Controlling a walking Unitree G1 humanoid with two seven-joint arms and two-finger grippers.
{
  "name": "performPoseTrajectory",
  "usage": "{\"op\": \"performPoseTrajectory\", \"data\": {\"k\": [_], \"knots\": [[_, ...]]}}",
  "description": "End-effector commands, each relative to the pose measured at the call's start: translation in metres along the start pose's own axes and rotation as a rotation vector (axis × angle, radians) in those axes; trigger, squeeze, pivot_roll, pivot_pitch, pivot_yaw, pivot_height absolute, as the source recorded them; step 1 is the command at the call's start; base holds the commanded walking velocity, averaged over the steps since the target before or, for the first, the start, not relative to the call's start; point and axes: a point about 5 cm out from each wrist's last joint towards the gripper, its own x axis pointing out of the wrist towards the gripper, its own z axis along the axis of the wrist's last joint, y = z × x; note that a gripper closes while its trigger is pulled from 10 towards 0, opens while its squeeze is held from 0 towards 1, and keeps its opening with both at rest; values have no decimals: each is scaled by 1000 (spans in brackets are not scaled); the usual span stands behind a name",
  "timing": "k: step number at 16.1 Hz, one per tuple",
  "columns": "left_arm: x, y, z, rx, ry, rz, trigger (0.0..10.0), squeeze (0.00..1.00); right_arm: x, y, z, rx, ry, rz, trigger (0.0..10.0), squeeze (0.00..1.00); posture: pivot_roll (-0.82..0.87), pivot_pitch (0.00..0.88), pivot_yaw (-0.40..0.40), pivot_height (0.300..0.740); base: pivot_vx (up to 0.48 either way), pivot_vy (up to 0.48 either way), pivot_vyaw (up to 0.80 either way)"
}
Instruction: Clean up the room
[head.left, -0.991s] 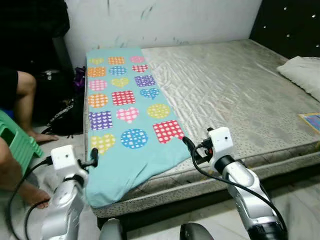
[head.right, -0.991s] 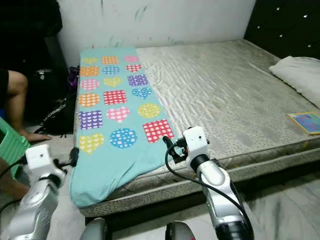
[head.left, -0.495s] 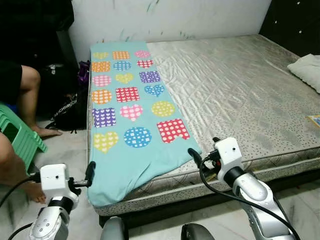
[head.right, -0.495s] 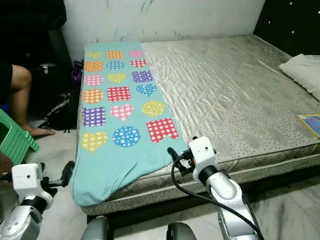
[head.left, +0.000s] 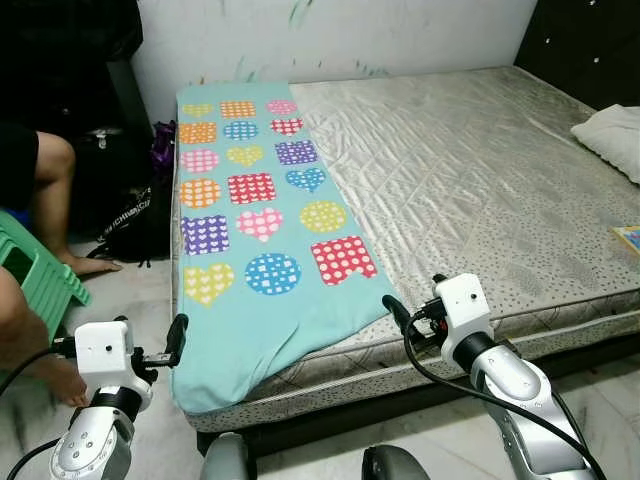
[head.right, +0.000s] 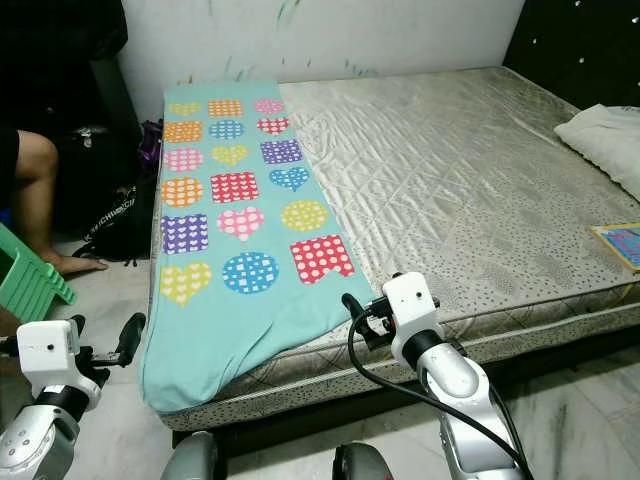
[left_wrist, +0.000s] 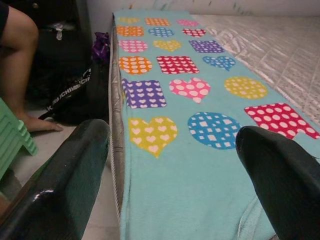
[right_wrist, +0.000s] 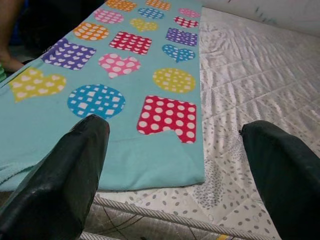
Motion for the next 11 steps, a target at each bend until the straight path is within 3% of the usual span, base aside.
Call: {"op": "performPoseTrajectory", "data": {"k": [1, 3, 8, 9, 11], "knots": [[2, 1, 1, -2, -3, -2, 10000, 0, -1, -1, 4, -5, -16, 8, 10000, 0, -139, 29, -14, 623, 0, 0, 0], [4, 1, 2, -4, -8, 0, 10000, 0, -1, -2, 5, -41, -18, 14, 10000, 0, -140, 28, -17, 623, 0, 0, 219], [4, 1, 3, -9, -8, 4, 10000, 0, -2, 2, 6, -31, -31, 16, 10000, 0, -132, 40, -16, 623, 0, 0, 800], [5, 1, 3, -6, -11, 9, 10000, 0, -1, 0, 6, 13, -34, 2, 10000, 0, -132, 41, -17, 623, 0, 0, 0], [8, -2, 2, -9, -11, 11, 10000, 0, 0, -4, 8, -13, -36, -15, 10000, 0, -134, 45, -18, 623, 0, 0, 0]]}}
